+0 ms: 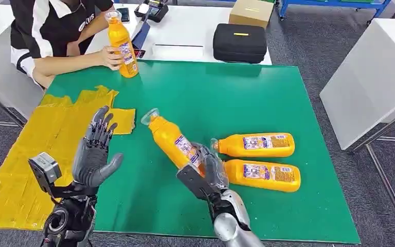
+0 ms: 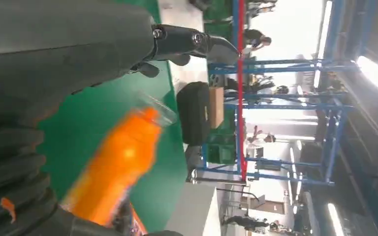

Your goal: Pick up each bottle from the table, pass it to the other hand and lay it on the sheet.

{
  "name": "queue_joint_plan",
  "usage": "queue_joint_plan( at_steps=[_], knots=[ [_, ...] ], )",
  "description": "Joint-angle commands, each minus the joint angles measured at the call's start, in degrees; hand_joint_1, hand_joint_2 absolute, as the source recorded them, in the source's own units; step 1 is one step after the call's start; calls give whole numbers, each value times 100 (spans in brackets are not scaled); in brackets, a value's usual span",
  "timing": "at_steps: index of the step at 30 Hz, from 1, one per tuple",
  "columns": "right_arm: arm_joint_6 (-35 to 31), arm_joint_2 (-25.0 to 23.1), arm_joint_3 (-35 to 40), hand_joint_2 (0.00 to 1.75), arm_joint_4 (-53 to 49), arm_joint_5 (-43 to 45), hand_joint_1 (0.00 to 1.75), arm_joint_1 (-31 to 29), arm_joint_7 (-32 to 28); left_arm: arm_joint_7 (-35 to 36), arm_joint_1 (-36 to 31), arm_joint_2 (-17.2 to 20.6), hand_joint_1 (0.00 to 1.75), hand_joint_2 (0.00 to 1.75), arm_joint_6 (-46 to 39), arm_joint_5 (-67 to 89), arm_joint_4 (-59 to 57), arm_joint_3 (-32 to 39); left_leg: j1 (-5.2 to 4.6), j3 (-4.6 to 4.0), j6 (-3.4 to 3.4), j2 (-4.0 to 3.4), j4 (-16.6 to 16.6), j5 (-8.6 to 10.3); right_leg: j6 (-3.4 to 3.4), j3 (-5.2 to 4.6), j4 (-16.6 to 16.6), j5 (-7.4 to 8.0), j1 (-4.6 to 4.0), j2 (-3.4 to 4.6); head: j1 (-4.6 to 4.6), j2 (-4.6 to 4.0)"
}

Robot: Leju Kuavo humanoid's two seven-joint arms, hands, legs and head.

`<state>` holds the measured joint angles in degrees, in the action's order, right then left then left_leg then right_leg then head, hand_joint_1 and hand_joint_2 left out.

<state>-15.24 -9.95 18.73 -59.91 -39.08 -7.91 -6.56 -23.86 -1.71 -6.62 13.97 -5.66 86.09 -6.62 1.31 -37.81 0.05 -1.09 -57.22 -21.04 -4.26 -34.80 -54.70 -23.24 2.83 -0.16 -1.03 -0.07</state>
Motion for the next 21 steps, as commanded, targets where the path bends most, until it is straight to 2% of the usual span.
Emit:
queue_joint_plan(
  at_steps=[1,3,8,11,19,21],
  knots=[
    [-673,-83,-873,175,-319,1133,175,174,-470,544,-420,23,0,175,-197,-166,-973,-240,0,27,6,29,0,-12,36,33,-3,-19,-4,-21,0,0],
    [-943,-67,-970,175,-375,1324,175,236,-614,604,-617,11,0,175,-223,-142,-1287,-342,-3,15,5,30,5,-4,28,21,2,-13,0,-25,2,0],
    [-1103,-69,-1019,175,-377,1551,175,258,-832,597,-900,5,0,175,-259,-134,-1714,-486,-1,21,5,36,1,-12,37,30,-2,-20,-4,-28,2,0],
    [-843,-35,-886,175,-438,2298,175,279,-1707,737,-1048,-26,0,175,-191,-467,-2054,-543,-2,12,3,20,4,-8,28,18,-1,-11,-2,-15,0,0],
    [-833,-35,-799,175,-399,2314,175,246,-1770,743,-1069,-34,0,175,-198,-538,-2114,-582,1,14,4,21,-2,-15,34,22,-2,-17,-6,-15,0,0],
    [-833,-35,-799,175,-399,2314,175,246,-1770,743,-1069,-34,0,175,-198,-538,-2114,-582,-2,-6,2,9,2,-6,18,0,1,-5,-1,-5,0,0]
  ],
)
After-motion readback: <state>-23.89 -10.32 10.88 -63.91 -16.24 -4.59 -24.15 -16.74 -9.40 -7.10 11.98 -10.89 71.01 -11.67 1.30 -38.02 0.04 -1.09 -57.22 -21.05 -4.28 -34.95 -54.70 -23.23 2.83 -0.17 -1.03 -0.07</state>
